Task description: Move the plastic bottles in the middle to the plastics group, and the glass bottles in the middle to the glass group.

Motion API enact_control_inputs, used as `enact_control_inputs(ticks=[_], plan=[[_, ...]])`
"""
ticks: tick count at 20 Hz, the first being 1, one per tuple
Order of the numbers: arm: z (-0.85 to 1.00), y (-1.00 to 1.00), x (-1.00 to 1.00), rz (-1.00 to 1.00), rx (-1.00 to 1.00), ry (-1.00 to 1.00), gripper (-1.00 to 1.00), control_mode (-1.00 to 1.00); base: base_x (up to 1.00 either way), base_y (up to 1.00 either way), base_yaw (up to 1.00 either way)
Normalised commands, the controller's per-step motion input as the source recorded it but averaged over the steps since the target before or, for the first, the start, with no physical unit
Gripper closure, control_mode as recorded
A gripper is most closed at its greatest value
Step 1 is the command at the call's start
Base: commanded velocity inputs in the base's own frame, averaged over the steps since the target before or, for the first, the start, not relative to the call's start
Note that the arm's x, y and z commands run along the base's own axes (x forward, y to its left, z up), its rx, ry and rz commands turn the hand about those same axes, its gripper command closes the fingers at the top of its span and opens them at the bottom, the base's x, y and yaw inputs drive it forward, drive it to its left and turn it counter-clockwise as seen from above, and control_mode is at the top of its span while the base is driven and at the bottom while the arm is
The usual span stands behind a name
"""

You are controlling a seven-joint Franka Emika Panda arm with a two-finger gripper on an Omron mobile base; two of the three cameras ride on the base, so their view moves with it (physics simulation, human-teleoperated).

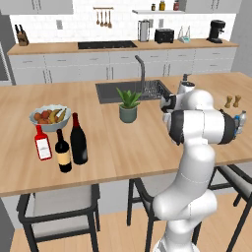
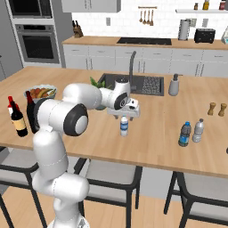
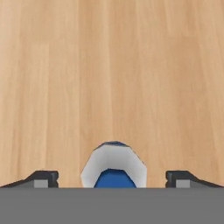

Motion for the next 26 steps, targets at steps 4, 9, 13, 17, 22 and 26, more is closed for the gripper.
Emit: enact_control_inputs(ticks=[4, 9, 13, 17, 22, 26], plan=[[0.0, 0.0, 0.0, 0.0, 0.0, 0.0, 1.0, -1.0, 0.0, 0.0, 0.0], [0.0, 0.0, 0.0, 0.0, 0.0, -0.01, 1.0, -1.0, 0.0, 0.0, 0.0], [0.33, -0.29, -0.06, -0.02, 0.0, -0.05, 1.0, -1.0, 0.0, 0.0, 0.0], [0.47, -0.7, -0.14, -0.09, 0.05, -0.05, 1.0, -1.0, 0.0, 0.0, 0.0], [0.07, -0.98, -0.14, -0.15, 0.03, 0.0, 1.0, -1.0, 0.0, 0.0, 0.0], [-0.02, -1.0, -0.33, -0.17, 0.0, 0.0, 1.0, -1.0, 0.0, 0.0, 0.0]])
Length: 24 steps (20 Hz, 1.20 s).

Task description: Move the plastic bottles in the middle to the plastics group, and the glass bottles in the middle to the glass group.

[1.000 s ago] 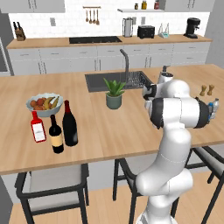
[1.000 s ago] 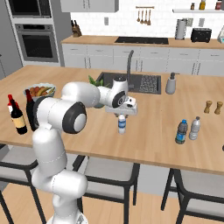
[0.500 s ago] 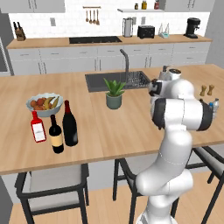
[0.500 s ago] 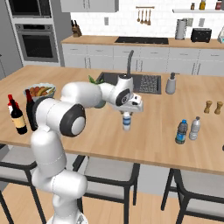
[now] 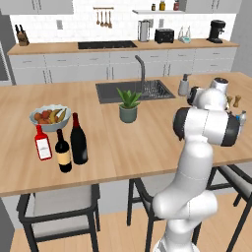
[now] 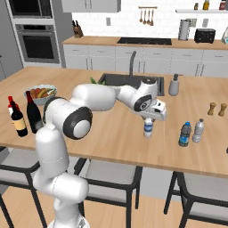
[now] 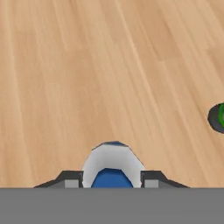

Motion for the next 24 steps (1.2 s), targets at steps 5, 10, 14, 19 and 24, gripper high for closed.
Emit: enact_control_inputs(ticks=[5, 10, 14, 19, 24], plan=[[0.0, -0.81, -0.41, -0.13, 0.0, 0.0, 1.0, -1.0, 0.0, 0.0, 0.0], [0.0, -0.36, -0.47, -0.02, 0.0, 0.0, 1.0, -1.0, 0.0, 0.0, 0.0], [-0.05, -0.6, -0.18, -0.03, 0.0, 0.0, 1.0, -1.0, 0.0, 0.0, 0.0], [-0.19, -0.85, -0.18, -0.01, 0.0, 0.0, 1.0, -1.0, 0.0, 0.0, 0.0], [-0.11, -0.77, -0.22, 0.0, 0.01, 0.0, 1.0, -1.0, 0.0, 0.0, 0.0]])
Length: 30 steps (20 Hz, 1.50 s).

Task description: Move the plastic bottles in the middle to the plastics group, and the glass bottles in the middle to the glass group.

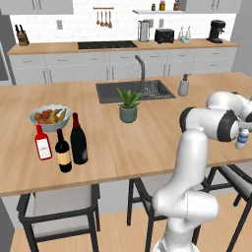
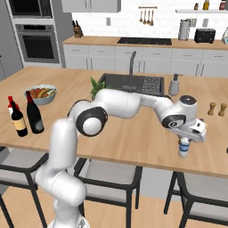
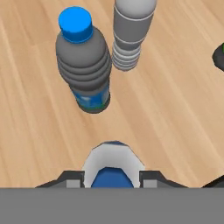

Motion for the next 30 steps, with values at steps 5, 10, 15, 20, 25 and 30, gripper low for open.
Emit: enact_control_inputs(ticks=[5, 10, 15, 20, 25, 30], plan=[[0.0, -0.27, -0.03, 0.0, 0.01, 0.0, 1.0, -1.0, 0.0, 0.0, 0.0], [0.0, 0.0, 0.22, 0.01, 0.0, 0.05, 1.0, -1.0, 0.0, 0.0, 0.0], [-0.14, 0.02, 0.06, 0.01, 0.01, 0.01, 1.0, -1.0, 0.0, 0.0, 0.0], [-0.36, 0.01, 0.17, 0.01, 0.0, 0.0, 1.0, -1.0, 0.0, 0.0, 0.0], [-0.42, 0.0, 0.03, 0.0, 0.01, 0.0, 1.0, -1.0, 0.0, 0.0, 0.0], [-0.05, 0.07, 0.0, 0.0, 0.0, -0.04, 1.0, -1.0, 0.0, 0.0, 0.0]])
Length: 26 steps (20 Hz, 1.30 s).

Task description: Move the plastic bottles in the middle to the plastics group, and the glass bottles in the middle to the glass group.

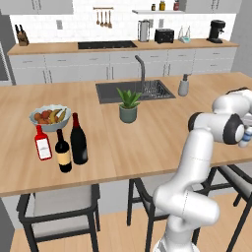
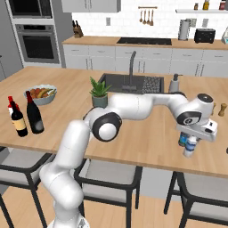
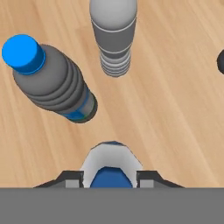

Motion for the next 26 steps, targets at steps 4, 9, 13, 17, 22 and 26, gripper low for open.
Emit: enact_control_inputs(ticks=[4, 9, 13, 17, 22, 26], plan=[[0.0, 0.24, 0.0, 0.0, 0.0, -0.07, 1.0, -1.0, 0.0, 0.0, 0.0], [-0.03, 0.13, 0.0, 0.0, 0.0, -0.03, 1.0, -1.0, 0.0, 0.0, 0.0], [-0.26, 0.14, 0.0, 0.0, -0.01, 0.0, 1.0, -1.0, 0.0, 0.0, 0.0], [-0.03, 0.14, 0.0, 0.0, -0.06, 0.0, 1.0, -1.0, 0.0, 0.0, 0.0], [0.0, 0.07, 0.0, 0.0, -0.01, 0.0, 1.0, -1.0, 0.0, 0.0, 0.0], [0.0, 0.0, 0.0, 0.0, 0.0, 0.0, 1.0, -1.0, 0.0, 0.0, 0.0]])
